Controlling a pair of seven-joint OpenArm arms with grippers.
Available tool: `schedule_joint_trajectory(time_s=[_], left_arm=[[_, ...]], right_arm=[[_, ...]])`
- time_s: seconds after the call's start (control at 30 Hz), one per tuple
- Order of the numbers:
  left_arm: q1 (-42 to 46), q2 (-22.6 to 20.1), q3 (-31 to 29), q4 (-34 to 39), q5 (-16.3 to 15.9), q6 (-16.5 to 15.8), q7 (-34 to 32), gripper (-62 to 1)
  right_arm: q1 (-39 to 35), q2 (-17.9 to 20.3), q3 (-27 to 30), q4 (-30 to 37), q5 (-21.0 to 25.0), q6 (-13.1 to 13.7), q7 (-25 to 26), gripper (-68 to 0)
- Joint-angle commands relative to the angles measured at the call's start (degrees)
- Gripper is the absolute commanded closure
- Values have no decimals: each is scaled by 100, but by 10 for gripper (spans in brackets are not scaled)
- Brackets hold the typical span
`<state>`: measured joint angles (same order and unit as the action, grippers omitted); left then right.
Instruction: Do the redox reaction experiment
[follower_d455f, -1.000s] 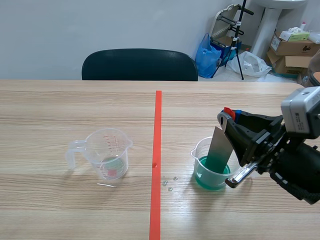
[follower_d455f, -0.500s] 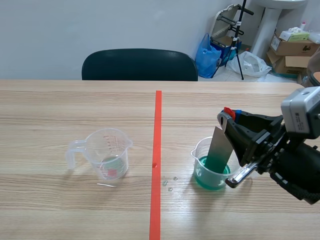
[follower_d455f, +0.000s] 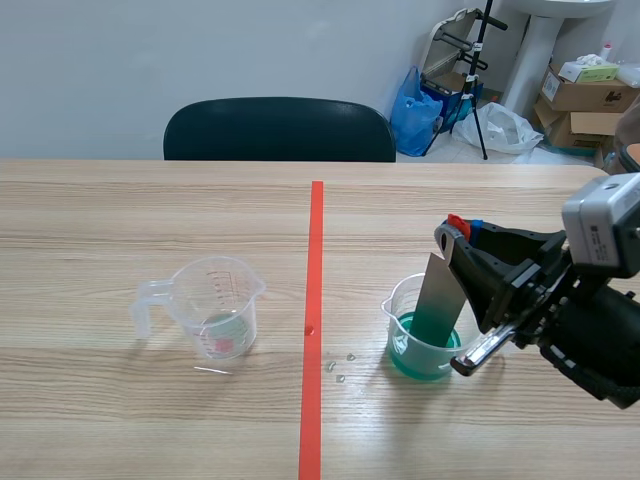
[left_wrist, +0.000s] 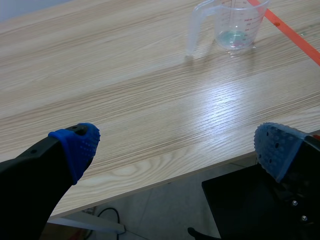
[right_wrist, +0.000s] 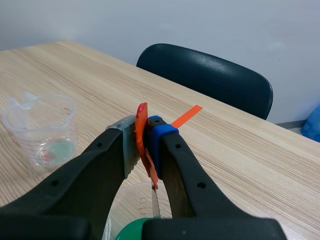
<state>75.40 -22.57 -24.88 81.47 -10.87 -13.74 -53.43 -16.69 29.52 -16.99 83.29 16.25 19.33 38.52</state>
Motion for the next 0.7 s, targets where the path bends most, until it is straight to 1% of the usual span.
schedule_joint_trajectory(time_s=[0.0, 0.67], left_arm=[[4, -20, 11, 68, -20, -35, -79, -623], [4, -17, 11, 68, -20, -35, -79, -623]], right_arm=[[81, 48, 26, 39, 39, 0, -26, -15], [81, 48, 26, 39, 39, 0, -90, -15]])
